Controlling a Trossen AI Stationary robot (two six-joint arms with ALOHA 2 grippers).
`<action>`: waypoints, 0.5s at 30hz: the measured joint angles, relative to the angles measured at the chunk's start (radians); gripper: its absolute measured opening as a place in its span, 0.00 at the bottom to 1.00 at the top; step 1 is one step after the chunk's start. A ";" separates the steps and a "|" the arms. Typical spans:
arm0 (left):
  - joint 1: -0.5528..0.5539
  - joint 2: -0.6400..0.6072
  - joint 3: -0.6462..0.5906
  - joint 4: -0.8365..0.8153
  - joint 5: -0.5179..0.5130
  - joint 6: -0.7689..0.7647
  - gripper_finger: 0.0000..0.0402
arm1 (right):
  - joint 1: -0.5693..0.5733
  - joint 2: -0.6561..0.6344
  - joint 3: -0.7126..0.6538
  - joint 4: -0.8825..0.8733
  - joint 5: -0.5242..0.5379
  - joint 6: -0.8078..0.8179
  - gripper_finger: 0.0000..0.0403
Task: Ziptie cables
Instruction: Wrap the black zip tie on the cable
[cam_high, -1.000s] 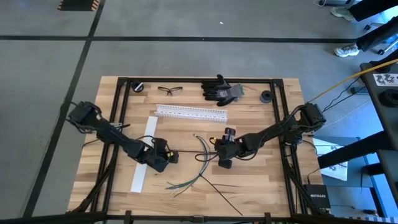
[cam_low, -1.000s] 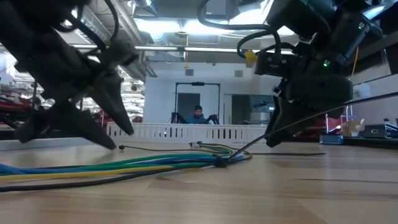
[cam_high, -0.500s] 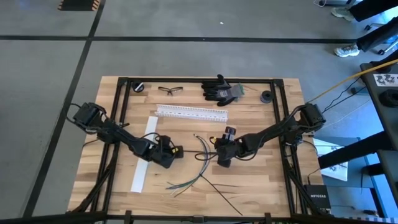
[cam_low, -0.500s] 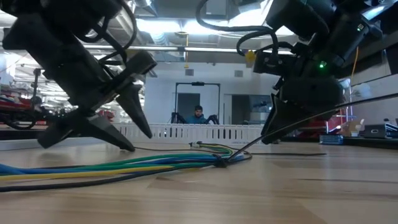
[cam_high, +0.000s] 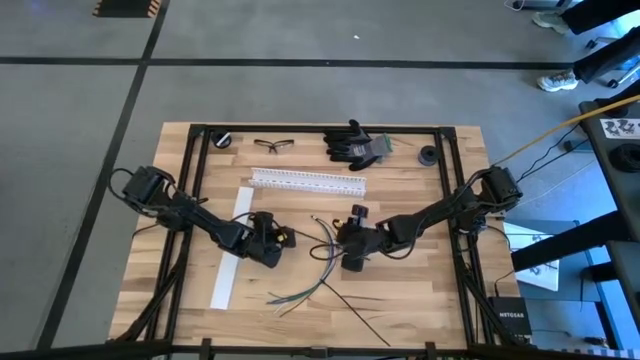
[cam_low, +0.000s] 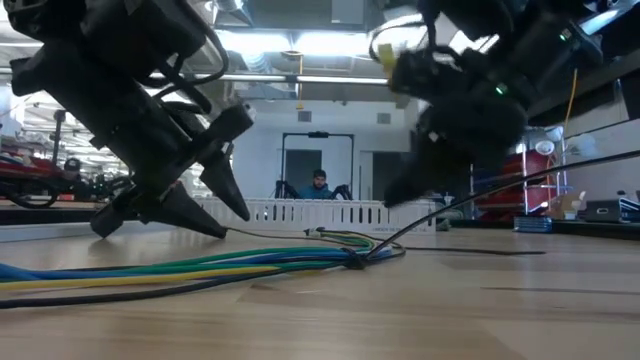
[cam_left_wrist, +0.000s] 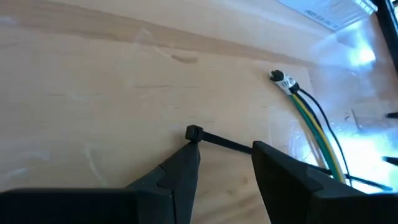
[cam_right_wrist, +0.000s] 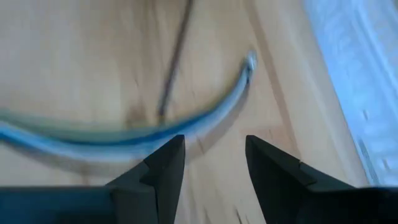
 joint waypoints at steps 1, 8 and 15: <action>-0.001 0.000 0.000 0.002 -0.003 0.013 0.34 | 0.000 0.000 0.000 0.044 0.000 -0.020 0.39; -0.001 0.001 -0.002 0.008 -0.073 0.062 0.34 | -0.015 0.052 0.000 0.300 -0.003 -0.101 0.39; -0.001 0.002 -0.003 0.057 -0.091 0.133 0.34 | -0.090 0.179 0.000 0.387 -0.131 -0.073 0.39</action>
